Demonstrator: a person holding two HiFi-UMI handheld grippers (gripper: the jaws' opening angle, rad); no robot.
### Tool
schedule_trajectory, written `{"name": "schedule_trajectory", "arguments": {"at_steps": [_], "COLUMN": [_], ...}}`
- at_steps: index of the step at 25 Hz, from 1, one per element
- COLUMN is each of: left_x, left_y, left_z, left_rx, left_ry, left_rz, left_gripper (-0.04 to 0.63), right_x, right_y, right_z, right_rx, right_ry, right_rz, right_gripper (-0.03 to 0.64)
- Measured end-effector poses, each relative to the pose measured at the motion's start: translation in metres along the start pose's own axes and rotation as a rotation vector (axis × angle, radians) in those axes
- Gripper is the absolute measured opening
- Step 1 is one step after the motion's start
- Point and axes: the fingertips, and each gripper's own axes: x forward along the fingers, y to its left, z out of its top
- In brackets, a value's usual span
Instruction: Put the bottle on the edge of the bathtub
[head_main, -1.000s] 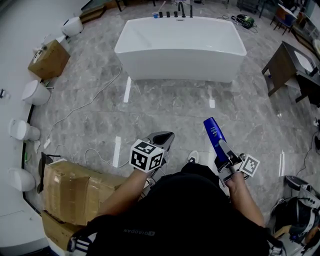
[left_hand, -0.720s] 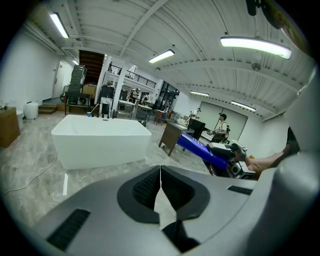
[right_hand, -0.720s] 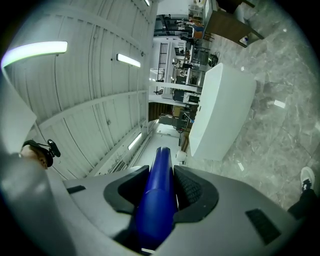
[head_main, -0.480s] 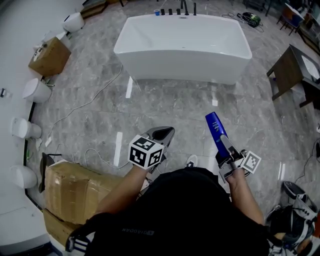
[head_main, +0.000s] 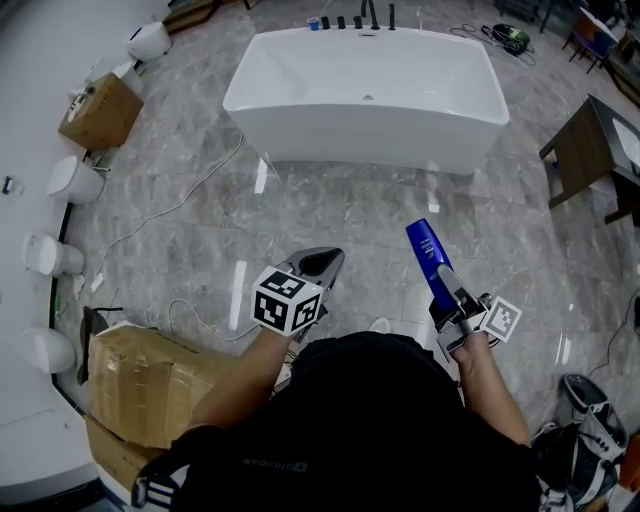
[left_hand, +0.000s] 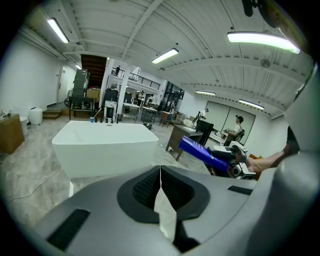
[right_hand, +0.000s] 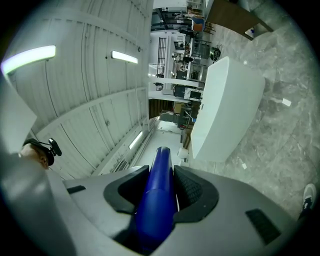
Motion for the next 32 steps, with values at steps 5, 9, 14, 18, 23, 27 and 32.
{"name": "schedule_trajectory", "arguments": {"at_steps": [5, 9, 14, 18, 23, 27, 32], "left_x": [0.023, 0.029, 0.037, 0.047, 0.064, 0.081, 0.098], "left_y": [0.002, 0.005, 0.010, 0.013, 0.026, 0.045, 0.071], "left_z": [0.021, 0.026, 0.030, 0.027, 0.026, 0.037, 0.061], "left_rx": [0.010, 0.024, 0.003, -0.089, -0.081, -0.054, -0.036], "left_ry": [-0.017, -0.004, 0.003, 0.000, 0.021, 0.032, 0.020], "left_rz": [0.012, 0.012, 0.001, -0.052, -0.062, -0.065, -0.085], "left_gripper": [0.018, 0.018, 0.018, 0.018, 0.018, 0.018, 0.018], "right_x": [0.002, 0.004, 0.004, 0.005, 0.010, 0.026, 0.055], "right_y": [-0.015, -0.014, -0.018, -0.022, -0.036, -0.045, -0.050], "right_z": [0.028, 0.037, 0.039, 0.039, 0.048, 0.061, 0.074], "right_rx": [-0.011, -0.015, -0.002, 0.013, 0.009, 0.015, 0.007], "right_ry": [0.011, 0.010, 0.000, -0.013, -0.042, -0.072, -0.078], "right_rz": [-0.011, -0.002, -0.009, -0.012, -0.031, -0.051, -0.066], "right_gripper": [0.166, 0.166, 0.166, 0.166, 0.166, 0.166, 0.166]}}
